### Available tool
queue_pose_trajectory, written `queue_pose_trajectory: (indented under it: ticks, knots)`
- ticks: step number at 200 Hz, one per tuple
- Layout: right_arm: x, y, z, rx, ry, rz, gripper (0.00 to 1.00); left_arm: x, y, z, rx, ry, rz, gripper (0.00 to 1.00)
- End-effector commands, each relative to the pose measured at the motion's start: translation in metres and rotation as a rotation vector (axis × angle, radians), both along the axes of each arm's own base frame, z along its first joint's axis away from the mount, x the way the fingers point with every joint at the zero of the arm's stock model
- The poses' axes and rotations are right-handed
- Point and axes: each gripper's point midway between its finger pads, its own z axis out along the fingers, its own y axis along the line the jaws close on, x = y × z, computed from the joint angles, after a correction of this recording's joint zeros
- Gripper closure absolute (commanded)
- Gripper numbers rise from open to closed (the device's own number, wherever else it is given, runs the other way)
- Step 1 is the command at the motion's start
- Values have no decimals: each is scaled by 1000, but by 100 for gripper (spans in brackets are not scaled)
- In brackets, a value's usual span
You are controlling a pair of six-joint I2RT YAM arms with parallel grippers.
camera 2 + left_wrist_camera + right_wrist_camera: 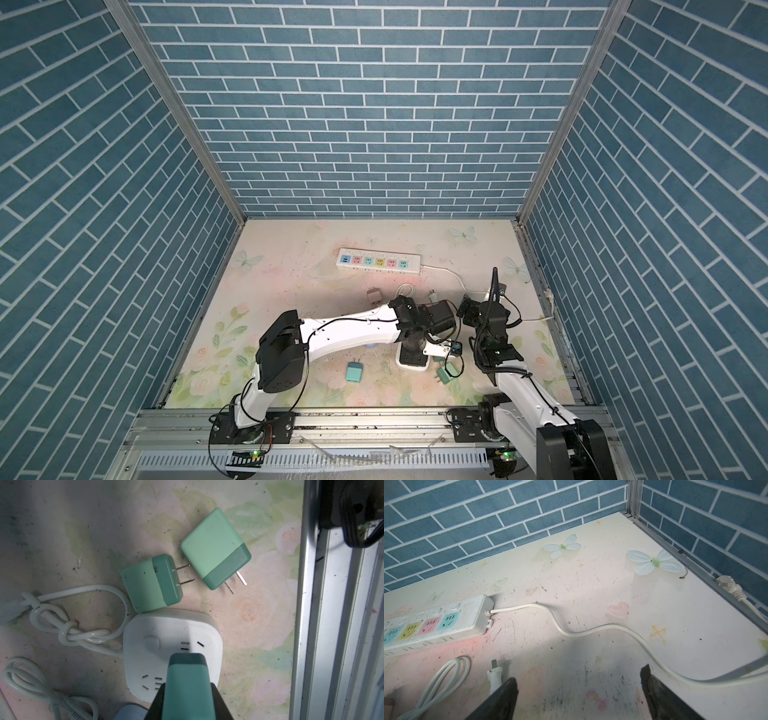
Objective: Insert plugs into power strip
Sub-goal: Insert the plug into the socket.
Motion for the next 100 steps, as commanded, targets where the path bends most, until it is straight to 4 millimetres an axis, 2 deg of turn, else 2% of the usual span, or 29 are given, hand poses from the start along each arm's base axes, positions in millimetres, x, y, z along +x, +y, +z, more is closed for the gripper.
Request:
queue_pose_trajectory:
  ticks: [1, 100]
  knots:
    - [4, 0, 9, 33, -19, -10, 5, -4, 2, -11, 47, 18, -2, 100]
    - [4, 1, 8, 34, -14, -5, 6, -3, 4, -24, 104, 34, 11, 100]
